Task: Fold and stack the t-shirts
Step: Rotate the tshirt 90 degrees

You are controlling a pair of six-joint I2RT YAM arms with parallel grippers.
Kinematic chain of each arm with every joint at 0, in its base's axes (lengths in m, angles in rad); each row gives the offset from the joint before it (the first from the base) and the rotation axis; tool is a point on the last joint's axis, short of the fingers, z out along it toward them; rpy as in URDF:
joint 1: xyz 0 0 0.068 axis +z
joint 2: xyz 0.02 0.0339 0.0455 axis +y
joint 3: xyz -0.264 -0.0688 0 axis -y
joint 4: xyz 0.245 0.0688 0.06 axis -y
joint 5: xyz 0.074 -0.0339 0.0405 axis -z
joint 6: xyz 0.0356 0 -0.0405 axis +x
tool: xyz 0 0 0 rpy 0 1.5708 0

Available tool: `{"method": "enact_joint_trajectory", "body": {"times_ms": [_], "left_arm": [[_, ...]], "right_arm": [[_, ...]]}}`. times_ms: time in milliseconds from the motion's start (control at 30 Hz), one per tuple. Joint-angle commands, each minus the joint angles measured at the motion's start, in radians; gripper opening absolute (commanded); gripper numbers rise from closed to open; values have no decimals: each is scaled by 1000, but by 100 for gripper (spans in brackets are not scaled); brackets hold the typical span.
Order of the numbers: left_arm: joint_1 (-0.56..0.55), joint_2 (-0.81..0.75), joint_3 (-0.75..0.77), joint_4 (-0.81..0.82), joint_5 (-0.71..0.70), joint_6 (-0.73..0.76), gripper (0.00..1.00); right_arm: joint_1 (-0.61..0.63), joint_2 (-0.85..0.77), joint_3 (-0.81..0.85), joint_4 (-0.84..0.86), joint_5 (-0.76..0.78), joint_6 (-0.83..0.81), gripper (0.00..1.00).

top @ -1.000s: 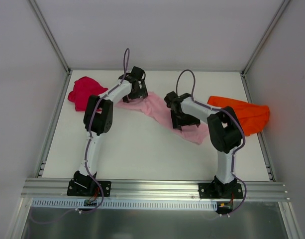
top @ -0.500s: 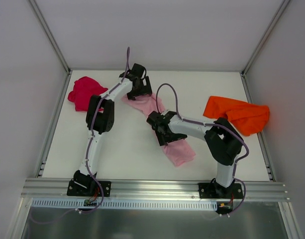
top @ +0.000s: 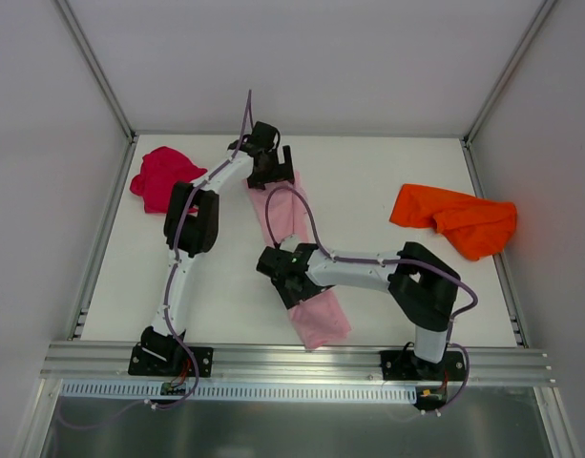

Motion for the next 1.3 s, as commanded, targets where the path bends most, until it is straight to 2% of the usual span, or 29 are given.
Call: {"method": "enact_joint_trajectory", "body": {"times_ms": [0, 233, 300, 333, 367, 433, 567, 733, 867, 1000, 1133, 1200, 1267], "left_arm": [[-1, -15, -41, 21, 54, 36, 99], [-1, -17, -44, 24, 45, 56, 99], [-2, -29, -69, 31, 45, 59, 99], [-2, -37, -86, 50, 35, 60, 99], [-4, -55, -101, 64, 29, 62, 99], [-4, -69, -146, 93, 25, 65, 99], [-4, -83, -156, 91, 5, 82, 99], [-4, -182, -274, 183, -31, 95, 99], [-5, -299, -359, 271, -14, 117, 99], [-7, -395, -429, 303, -104, 117, 99], [-8, -537, -549, 395, -172, 125, 99], [-10, -546, -538, 389, -163, 131, 99], [-21, -577, -587, 406, -202, 125, 99]], "right_arm": [[79, -33, -30, 32, -110, 23, 100], [160, -39, 24, -33, 8, 46, 100], [176, -19, 31, -78, 188, 70, 100], [185, -4, 39, -158, 376, 108, 100], [193, 13, 38, -187, 445, 210, 99], [196, 62, 36, -214, 511, 274, 100], [197, 16, 31, -131, 597, 271, 100], [177, -131, 2, -76, 724, 203, 100], [119, -186, -2, -51, 746, 150, 100], [53, -225, -28, 30, 714, 66, 100], [2, -246, -116, 179, 556, -60, 100], [-11, -226, -140, 257, 470, -92, 100], [-25, -196, -127, 263, 448, -103, 100]]}}
